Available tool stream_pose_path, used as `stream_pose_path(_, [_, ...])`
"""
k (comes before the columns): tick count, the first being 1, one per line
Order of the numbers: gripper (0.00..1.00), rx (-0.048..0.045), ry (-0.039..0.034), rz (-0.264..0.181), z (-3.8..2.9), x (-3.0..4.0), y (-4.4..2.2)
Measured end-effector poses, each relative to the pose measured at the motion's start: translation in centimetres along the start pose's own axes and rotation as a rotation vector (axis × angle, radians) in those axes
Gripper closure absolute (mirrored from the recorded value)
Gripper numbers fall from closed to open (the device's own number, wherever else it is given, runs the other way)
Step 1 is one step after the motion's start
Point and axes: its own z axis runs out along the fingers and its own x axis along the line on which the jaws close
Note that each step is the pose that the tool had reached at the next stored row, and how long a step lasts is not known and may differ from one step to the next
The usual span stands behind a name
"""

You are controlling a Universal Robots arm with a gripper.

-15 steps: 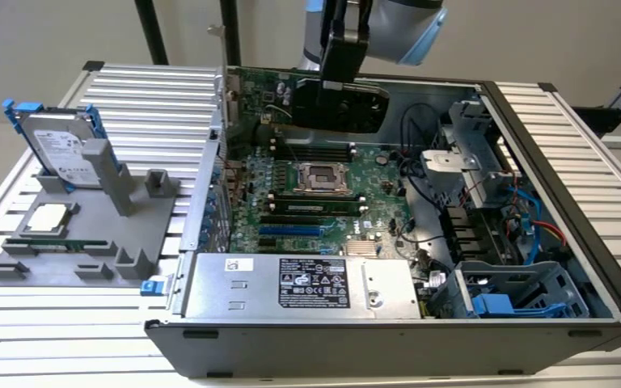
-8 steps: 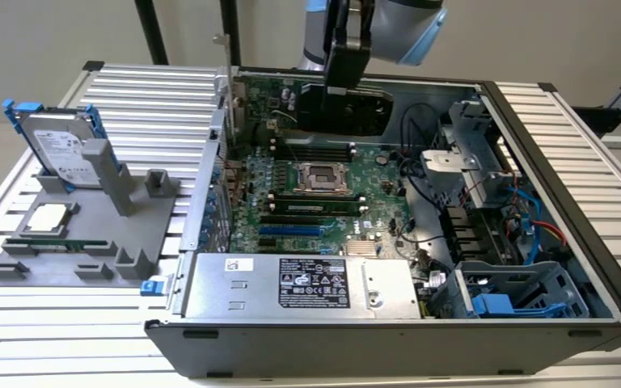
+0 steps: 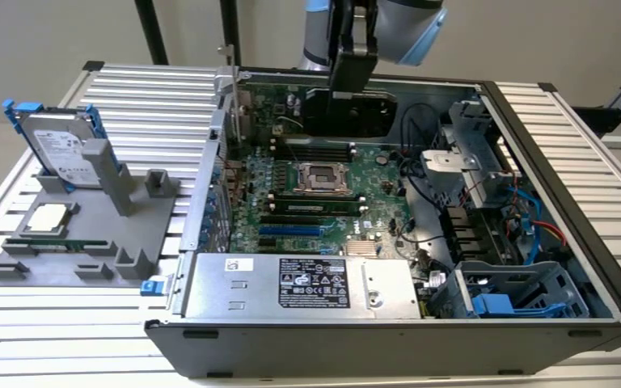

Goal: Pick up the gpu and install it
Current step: 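Insert the gpu into the slot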

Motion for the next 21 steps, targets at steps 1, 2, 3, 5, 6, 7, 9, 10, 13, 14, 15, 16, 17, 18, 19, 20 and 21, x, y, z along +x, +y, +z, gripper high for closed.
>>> stream_pose_path(1, [1.00,0.0036,-0.0002,-0.007,0.04,0.00,0.00])
stream_pose_path(2, [1.00,0.0074,-0.0004,-0.014,0.09,0.00,-0.01])
stream_pose_path(3, [1.00,0.0109,-0.0006,-0.020,0.15,0.00,-0.02])
stream_pose_path(5, [1.00,0.0172,-0.0008,-0.028,0.25,0.00,-0.03])
stream_pose_path(6, [1.00,0.0202,-0.0009,-0.032,0.31,0.00,-0.04])
stream_pose_path(7, [1.00,0.0226,-0.0011,-0.036,0.36,0.01,-0.04])
stream_pose_path(9, [1.00,0.0236,-0.0011,-0.038,0.48,0.00,-0.05])
stream_pose_path(10, [1.00,0.0236,-0.0011,-0.038,0.54,0.01,-0.06])
stream_pose_path(13, [1.00,0.0226,-0.0010,-0.037,0.72,0.01,-0.15])
stream_pose_path(14, [1.00,0.0223,-0.0010,-0.036,0.78,0.01,-0.19])
stream_pose_path(15, [1.00,0.0221,-0.0009,-0.031,0.83,0.01,-0.22])
stream_pose_path(16, [1.00,0.0221,-0.0008,-0.024,0.90,0.01,-0.22])
stream_pose_path(17, [1.00,0.0223,-0.0006,-0.014,0.98,0.01,-0.22])
stream_pose_path(18, [1.00,0.0225,-0.0004,-0.005,1.04,0.01,-0.23])
stream_pose_path(19, [1.00,0.0228,-0.0001,0.008,1.12,0.01,-0.23])
stream_pose_path(20, [1.00,0.0230,0.0001,0.020,1.19,0.01,-0.24])
stream_pose_path(21, [1.00,0.0232,0.0004,0.034,1.26,0.02,-0.24])
